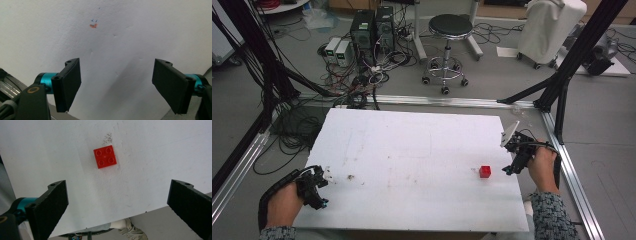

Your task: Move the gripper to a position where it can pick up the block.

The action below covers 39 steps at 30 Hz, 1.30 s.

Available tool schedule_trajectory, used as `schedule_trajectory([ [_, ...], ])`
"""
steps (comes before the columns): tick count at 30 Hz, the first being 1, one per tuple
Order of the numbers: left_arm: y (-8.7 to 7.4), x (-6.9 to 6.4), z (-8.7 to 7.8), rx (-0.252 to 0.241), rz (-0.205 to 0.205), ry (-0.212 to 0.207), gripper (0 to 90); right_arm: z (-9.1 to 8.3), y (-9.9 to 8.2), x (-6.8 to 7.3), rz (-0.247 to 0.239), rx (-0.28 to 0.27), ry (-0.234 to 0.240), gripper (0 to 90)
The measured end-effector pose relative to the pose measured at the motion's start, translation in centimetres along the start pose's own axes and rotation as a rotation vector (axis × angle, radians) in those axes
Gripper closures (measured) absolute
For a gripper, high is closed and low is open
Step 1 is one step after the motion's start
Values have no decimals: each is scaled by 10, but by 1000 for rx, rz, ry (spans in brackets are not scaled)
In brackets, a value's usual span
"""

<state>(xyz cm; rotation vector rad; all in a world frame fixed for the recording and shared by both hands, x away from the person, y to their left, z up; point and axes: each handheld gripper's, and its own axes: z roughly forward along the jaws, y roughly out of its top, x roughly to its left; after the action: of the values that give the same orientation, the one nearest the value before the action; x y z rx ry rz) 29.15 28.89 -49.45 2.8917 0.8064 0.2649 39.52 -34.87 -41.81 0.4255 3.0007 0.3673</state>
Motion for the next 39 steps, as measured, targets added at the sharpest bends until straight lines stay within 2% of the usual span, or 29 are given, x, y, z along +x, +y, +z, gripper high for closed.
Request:
schedule_trajectory([
  [3, 0, 0, 0, 2, 7, -2, 235, 5, 4, -1, -8, 20, -5, 26],
  [9, 0, 0, -1, -4, 3, 0, 235, 21, 17, -2, -68, 73, 12, 26],
  [21, 1, 0, 0, -1, 14, 3, 235, 47, 32, -1, -131, 102, 54, 26],
  [25, 0, 1, 0, 2, 14, 0, 235, 55, 34, -1, -143, 122, 52, 26],
  [35, 0, 0, 0, 5, 13, 2, 235, 77, 34, 2, -221, 148, 71, 26],
  [39, 1, 0, 0, 0, 10, 2, 235, 85, 33, 3, -228, 157, 76, 26],
])
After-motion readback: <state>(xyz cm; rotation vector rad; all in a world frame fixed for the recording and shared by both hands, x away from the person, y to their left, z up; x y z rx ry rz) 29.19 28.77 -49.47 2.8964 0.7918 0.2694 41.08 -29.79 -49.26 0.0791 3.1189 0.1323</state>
